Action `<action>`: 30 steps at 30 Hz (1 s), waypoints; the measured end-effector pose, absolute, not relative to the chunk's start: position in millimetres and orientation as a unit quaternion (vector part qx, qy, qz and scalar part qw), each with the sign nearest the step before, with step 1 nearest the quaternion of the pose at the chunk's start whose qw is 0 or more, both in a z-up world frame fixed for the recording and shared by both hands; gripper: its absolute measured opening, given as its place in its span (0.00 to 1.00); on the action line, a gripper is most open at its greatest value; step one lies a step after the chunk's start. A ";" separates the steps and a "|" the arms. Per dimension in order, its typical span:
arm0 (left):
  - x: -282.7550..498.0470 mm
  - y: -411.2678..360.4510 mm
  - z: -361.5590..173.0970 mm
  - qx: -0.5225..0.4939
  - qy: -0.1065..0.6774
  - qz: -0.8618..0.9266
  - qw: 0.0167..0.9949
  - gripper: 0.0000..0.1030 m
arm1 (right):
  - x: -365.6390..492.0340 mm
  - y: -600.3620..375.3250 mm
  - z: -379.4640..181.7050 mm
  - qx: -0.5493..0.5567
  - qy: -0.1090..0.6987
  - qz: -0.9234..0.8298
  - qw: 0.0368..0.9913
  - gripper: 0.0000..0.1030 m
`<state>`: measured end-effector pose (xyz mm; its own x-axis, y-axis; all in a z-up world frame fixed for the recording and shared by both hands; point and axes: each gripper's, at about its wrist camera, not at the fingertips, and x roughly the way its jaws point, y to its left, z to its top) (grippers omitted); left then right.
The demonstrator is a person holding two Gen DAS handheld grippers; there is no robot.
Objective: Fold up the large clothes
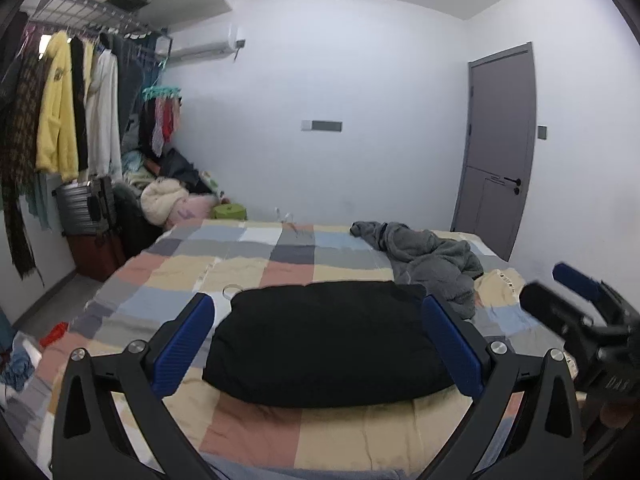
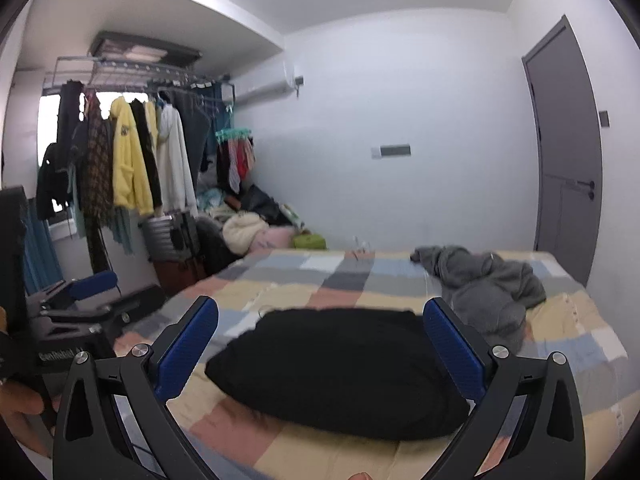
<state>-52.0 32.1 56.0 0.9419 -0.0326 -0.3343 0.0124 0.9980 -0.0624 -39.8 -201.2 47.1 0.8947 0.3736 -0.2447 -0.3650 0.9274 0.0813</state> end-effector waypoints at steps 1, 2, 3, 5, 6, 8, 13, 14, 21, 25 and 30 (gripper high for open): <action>-51.8 31.9 52.9 -0.031 0.172 -0.007 0.985 1.00 | -38.5 -200.7 42.0 0.018 0.136 0.187 0.973 1.00; -51.6 31.9 48.9 -0.035 0.176 0.002 0.984 1.00 | -38.2 -200.8 38.0 0.019 0.142 0.185 0.972 1.00; -49.6 31.4 44.1 -0.034 0.181 0.015 0.983 1.00 | -36.5 -201.2 33.4 0.021 0.148 0.182 0.972 1.00; -49.3 26.0 36.2 -0.022 0.189 0.029 0.981 1.00 | -35.1 -204.6 24.2 0.026 0.157 0.171 0.972 1.00; -46.7 25.0 32.0 -0.023 0.194 0.031 0.980 1.00 | -33.6 -206.1 19.4 0.029 0.163 0.166 0.972 1.00; -43.9 24.5 23.9 -0.032 0.207 0.023 0.978 1.00 | -31.4 -209.1 11.7 0.033 0.174 0.161 0.971 1.00; -39.3 26.1 9.2 -0.050 0.224 0.011 0.973 1.00 | -29.8 -215.2 -3.5 0.037 0.188 0.146 0.971 1.00; -38.3 26.8 6.3 -0.053 0.227 0.013 0.972 1.00 | -29.9 -215.7 -5.4 0.036 0.189 0.144 0.971 1.00; -32.3 26.5 -5.8 -0.049 0.245 0.022 0.968 1.00 | -24.8 -213.0 -14.8 0.026 0.203 0.136 0.969 1.00; -29.6 26.7 -9.0 -0.057 0.251 0.014 0.966 1.00 | -25.7 -211.6 -14.7 0.025 0.206 0.135 0.969 1.00; -26.5 27.8 -12.7 -0.052 0.256 0.019 0.965 1.00 | -27.1 -212.8 -12.1 0.027 0.207 0.119 0.971 1.00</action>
